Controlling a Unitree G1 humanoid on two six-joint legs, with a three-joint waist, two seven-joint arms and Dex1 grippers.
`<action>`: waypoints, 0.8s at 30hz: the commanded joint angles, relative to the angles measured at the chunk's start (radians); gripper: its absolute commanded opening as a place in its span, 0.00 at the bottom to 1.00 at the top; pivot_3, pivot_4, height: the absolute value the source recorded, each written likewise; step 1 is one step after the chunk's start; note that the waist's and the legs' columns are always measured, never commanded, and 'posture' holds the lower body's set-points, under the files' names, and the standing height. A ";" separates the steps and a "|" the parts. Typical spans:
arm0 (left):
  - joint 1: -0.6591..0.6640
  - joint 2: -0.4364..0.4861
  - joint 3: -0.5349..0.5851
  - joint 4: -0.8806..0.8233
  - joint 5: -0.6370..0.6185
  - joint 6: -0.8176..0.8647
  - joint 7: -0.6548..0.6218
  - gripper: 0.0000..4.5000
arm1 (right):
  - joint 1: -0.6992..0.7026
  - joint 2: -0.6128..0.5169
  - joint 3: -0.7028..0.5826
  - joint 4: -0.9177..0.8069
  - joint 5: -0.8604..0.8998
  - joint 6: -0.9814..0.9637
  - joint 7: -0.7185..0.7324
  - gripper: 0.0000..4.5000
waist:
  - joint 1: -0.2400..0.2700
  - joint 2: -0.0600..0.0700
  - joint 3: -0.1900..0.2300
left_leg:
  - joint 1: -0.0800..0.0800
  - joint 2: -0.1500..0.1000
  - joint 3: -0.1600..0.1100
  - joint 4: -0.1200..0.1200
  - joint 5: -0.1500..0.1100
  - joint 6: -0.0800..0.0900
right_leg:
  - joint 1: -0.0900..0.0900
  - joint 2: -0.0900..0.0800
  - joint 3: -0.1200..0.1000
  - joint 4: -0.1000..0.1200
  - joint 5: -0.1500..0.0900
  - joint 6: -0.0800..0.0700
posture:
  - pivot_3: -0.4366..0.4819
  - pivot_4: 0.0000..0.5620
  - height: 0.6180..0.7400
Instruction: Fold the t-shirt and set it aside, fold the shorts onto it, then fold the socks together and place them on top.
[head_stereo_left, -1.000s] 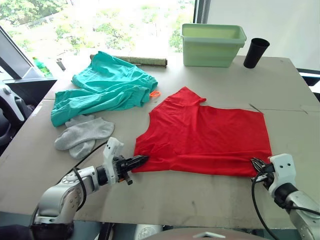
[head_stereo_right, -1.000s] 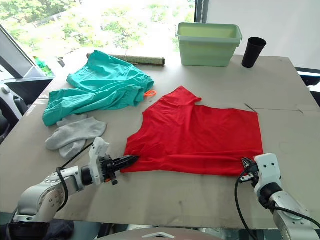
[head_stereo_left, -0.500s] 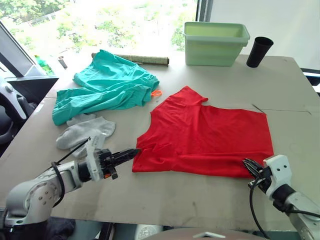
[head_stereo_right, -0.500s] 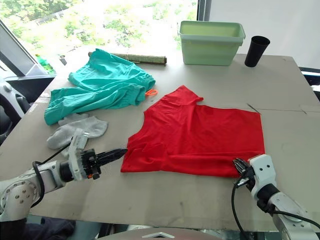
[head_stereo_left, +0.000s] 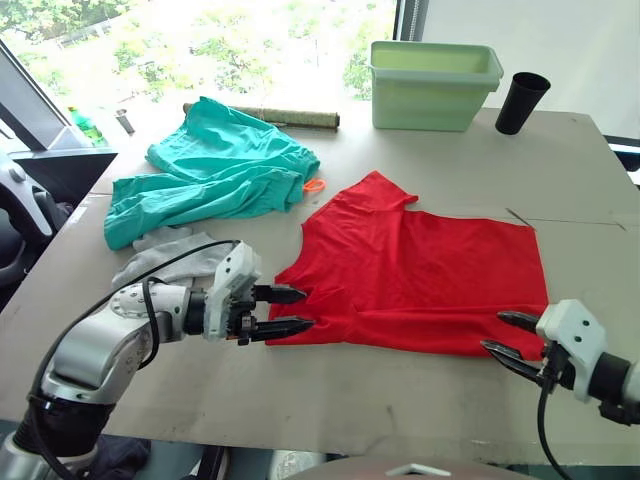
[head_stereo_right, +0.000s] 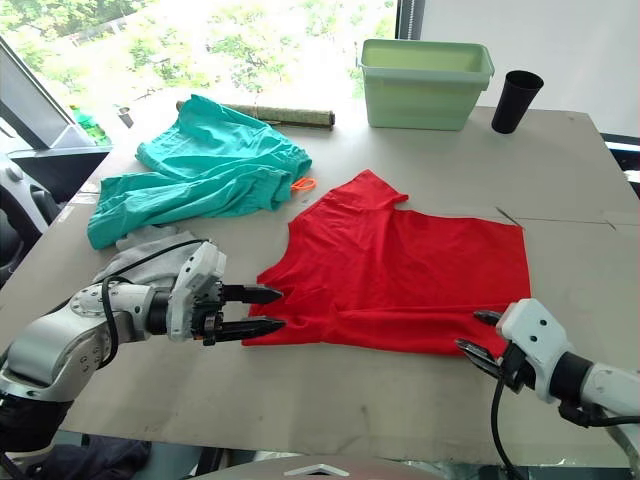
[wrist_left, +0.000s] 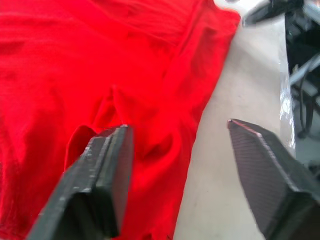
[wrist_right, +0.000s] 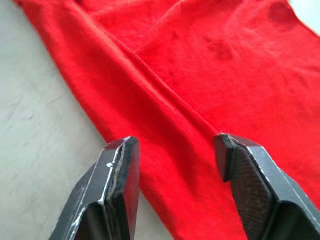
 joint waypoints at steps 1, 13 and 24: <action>0.038 0.039 -0.030 0.022 0.107 -0.157 -0.088 0.72 | 0.040 -0.034 -0.029 0.036 -0.045 -0.042 0.058 0.59 | 0.005 -0.001 0.000 | 0.000 0.000 0.000 0.000 0.000 0.000 | 0.000 0.000 0.000 -0.001 0.000 0.000 | 0.48 0.27 1.00; -0.057 -0.045 0.082 0.183 -0.025 0.151 0.072 0.72 | -0.334 0.087 0.250 -0.005 0.091 0.100 -0.033 0.59 | 0.005 -0.005 0.005 | -0.001 0.004 -0.002 0.002 0.000 0.000 | 0.001 0.010 -0.002 -0.001 0.000 0.001 | 0.48 0.27 1.00; -0.057 -0.086 0.050 0.162 -0.006 0.197 0.114 0.32 | -0.460 0.120 0.396 0.061 0.034 0.125 -0.075 0.59 | 0.009 -0.007 0.005 | -0.002 0.005 -0.001 0.004 0.000 0.000 | 0.001 0.010 -0.001 0.002 0.000 0.000 | 0.48 0.27 1.00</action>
